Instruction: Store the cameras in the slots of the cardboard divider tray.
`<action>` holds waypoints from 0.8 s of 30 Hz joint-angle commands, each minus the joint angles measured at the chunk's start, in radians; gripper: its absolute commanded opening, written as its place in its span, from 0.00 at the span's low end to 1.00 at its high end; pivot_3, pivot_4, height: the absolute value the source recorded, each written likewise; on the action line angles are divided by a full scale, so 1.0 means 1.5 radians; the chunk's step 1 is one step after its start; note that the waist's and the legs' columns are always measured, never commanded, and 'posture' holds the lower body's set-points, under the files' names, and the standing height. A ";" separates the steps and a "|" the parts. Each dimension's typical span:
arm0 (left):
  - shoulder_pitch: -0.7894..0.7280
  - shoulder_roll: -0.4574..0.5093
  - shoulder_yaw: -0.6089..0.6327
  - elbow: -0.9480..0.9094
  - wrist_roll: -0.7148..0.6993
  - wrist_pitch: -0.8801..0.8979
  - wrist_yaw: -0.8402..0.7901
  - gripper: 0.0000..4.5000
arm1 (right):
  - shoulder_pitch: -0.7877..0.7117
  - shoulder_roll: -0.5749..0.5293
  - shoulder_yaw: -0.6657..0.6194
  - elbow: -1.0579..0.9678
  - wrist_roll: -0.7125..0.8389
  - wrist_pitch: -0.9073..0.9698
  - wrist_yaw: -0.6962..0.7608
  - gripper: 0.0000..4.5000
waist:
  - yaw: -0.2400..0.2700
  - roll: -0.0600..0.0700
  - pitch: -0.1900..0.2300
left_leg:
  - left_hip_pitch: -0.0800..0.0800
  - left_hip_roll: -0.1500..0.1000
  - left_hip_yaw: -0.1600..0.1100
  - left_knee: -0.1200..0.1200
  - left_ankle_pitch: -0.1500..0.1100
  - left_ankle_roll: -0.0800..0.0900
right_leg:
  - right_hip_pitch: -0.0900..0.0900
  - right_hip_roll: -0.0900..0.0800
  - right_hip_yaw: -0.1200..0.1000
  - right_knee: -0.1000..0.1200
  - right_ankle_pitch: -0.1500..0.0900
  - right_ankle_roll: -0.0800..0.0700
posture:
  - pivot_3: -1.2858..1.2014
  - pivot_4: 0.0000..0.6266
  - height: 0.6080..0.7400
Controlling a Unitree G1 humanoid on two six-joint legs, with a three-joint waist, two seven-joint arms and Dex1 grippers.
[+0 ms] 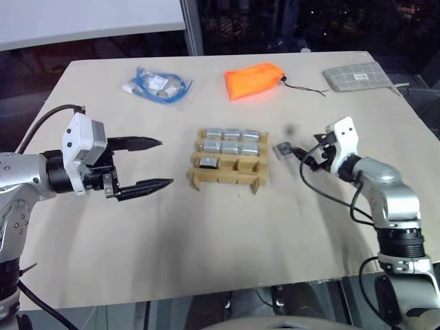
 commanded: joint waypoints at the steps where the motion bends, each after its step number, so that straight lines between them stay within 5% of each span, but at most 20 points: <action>1: -0.006 0.002 0.013 -0.014 -0.012 0.002 0.008 1.00 | 0.000 0.024 -0.006 0.023 -0.004 -0.047 -0.044 0.97 | 0.001 0.000 0.000 | 0.000 0.000 0.000 0.000 0.000 0.000 | 0.000 0.000 0.000 0.000 0.000 0.000 | 0.52 0.24 1.00; 24: 0.020 0.005 0.036 -0.032 -0.020 0.012 0.025 1.00 | -0.016 0.074 0.032 0.092 0.005 -0.096 -0.073 0.97 | -0.002 0.000 0.000 | 0.000 0.000 0.000 0.000 0.000 0.000 | 0.000 0.000 0.000 0.000 0.000 0.000 | 0.52 0.24 1.00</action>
